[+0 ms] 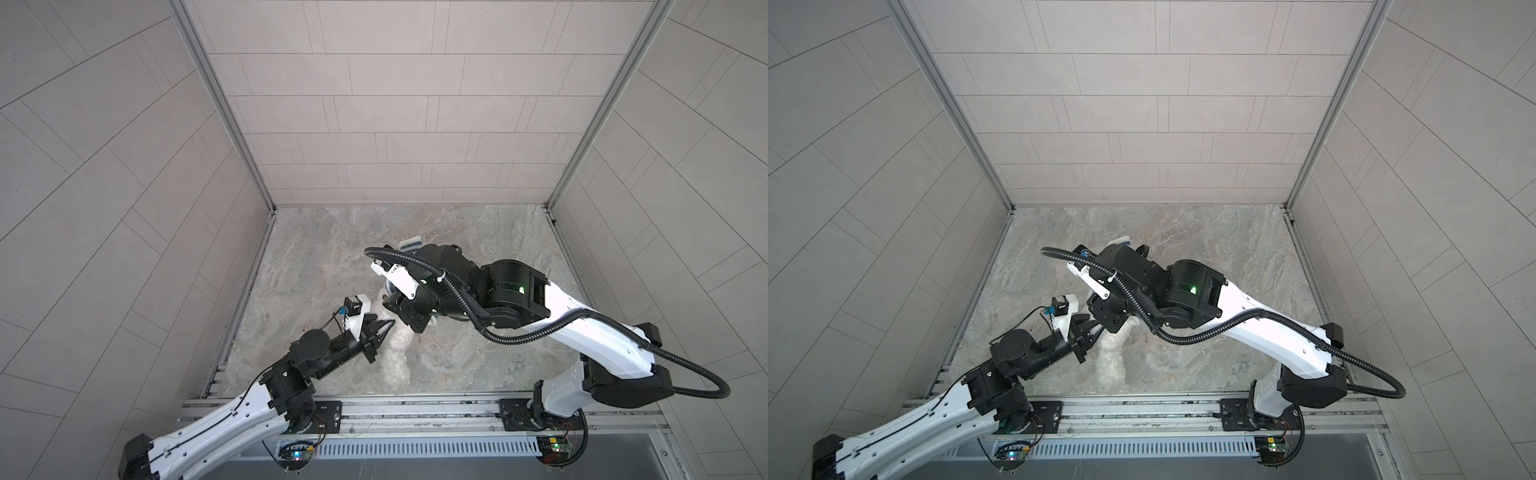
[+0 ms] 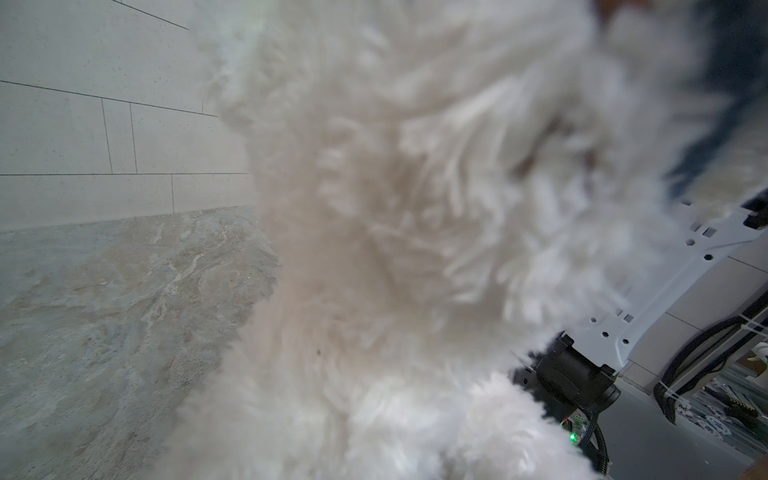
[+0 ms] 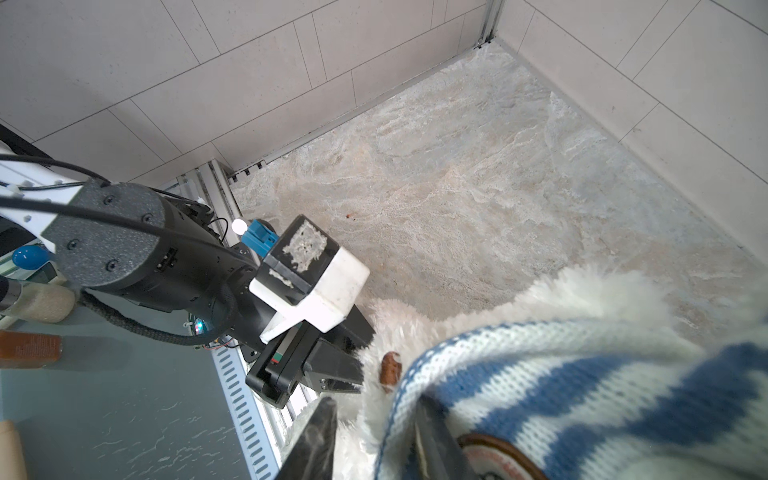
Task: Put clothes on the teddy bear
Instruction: 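Raise the sweater higher with the right gripper while the left gripper holds the bear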
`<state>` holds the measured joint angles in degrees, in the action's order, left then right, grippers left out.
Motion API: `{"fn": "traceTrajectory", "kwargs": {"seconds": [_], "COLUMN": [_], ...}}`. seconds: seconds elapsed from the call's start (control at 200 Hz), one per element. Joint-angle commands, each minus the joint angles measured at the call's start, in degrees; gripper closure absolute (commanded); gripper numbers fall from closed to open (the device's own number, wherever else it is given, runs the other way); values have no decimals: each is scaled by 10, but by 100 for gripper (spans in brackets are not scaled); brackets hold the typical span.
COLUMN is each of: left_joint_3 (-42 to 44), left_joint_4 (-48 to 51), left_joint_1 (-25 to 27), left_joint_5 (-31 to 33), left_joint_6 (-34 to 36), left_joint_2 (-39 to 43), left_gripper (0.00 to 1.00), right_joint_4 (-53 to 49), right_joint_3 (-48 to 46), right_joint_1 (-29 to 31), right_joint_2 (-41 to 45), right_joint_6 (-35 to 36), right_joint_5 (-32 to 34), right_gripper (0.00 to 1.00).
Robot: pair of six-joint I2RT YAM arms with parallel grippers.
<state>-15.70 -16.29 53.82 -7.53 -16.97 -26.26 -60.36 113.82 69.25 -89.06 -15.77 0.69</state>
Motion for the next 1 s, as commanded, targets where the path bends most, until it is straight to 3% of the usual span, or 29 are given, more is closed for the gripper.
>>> {"fn": "traceTrajectory", "kwargs": {"seconds": [0.0, 0.31, 0.621, 0.991], "left_joint_3": [2, 5, 6, 12], "left_joint_4": [-55, -76, -76, -66], "left_joint_1": [3, 3, 3, 3], "left_joint_5": [-12, -15, -15, -8], "left_joint_6": [-4, -13, -13, -15], "left_joint_2": [15, 28, 39, 51], "left_gripper": [100, 100, 100, 100], "right_joint_4": [-17, -73, -95, -57], "right_joint_3": [29, 135, 192, 193], "right_joint_1": [9, 49, 72, 99], "right_joint_2": [-9, -55, -78, -56], "right_joint_6": [3, 13, 12, 34], "right_joint_5": [22, 65, 90, 98], "right_gripper": [64, 50, 50, 46]}}
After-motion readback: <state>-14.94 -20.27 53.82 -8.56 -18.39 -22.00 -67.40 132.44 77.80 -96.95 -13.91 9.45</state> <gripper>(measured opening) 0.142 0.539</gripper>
